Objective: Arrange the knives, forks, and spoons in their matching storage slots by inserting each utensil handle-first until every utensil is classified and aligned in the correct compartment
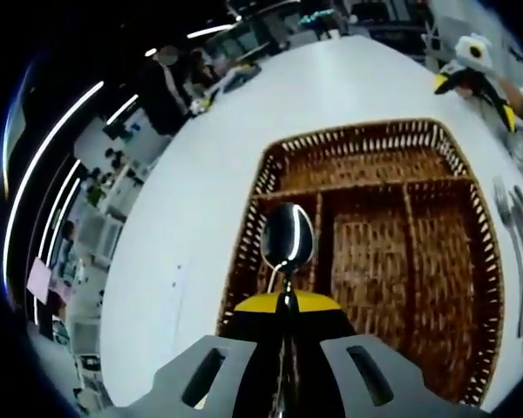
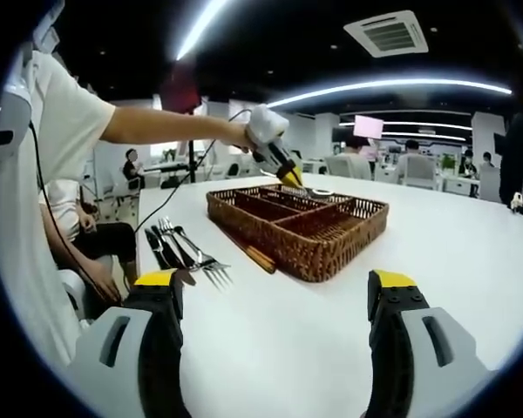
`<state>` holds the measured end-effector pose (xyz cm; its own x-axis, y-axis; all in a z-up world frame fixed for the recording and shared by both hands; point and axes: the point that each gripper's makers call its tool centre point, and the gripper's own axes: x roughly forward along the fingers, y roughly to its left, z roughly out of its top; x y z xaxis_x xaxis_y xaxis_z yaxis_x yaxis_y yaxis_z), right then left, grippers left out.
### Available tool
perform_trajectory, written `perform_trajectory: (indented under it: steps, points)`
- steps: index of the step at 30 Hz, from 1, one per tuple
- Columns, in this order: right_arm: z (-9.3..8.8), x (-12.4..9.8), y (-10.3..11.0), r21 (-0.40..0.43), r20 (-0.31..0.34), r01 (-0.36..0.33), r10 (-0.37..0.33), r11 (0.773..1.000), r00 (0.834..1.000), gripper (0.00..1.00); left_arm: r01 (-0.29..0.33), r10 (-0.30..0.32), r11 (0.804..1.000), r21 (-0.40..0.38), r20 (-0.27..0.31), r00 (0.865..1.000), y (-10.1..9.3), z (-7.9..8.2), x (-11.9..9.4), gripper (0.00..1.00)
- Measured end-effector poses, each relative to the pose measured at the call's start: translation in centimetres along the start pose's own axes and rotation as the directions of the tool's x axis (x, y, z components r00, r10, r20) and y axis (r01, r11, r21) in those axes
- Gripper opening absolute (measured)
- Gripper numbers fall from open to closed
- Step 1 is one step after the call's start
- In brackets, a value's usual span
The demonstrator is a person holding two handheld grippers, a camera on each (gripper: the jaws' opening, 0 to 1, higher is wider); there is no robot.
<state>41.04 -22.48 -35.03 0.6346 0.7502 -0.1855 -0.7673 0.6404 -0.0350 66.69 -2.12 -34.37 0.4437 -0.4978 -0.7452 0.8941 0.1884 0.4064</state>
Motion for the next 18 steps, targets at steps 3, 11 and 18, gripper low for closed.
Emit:
perform_trajectory:
  steps: [3,11,18]
  points:
    - [-0.08,-0.06,-0.21,0.002,-0.002,0.005,-0.005,1.0,1.0,0.91,0.002,-0.002,1.0,0.006,-0.001,1.0,-0.01,0.14,0.1,0.03]
    - [0.11,0.09,-0.29,-0.002,-0.001,0.004,-0.004,1.0,1.0,0.91,0.008,-0.008,1.0,0.006,0.0,1.0,0.31,0.05,0.5,0.03]
    - [-0.1,0.1,-0.54,0.001,-0.01,0.008,-0.008,1.0,1.0,0.91,0.014,-0.014,1.0,0.002,0.011,1.0,0.33,0.05,0.78,0.03]
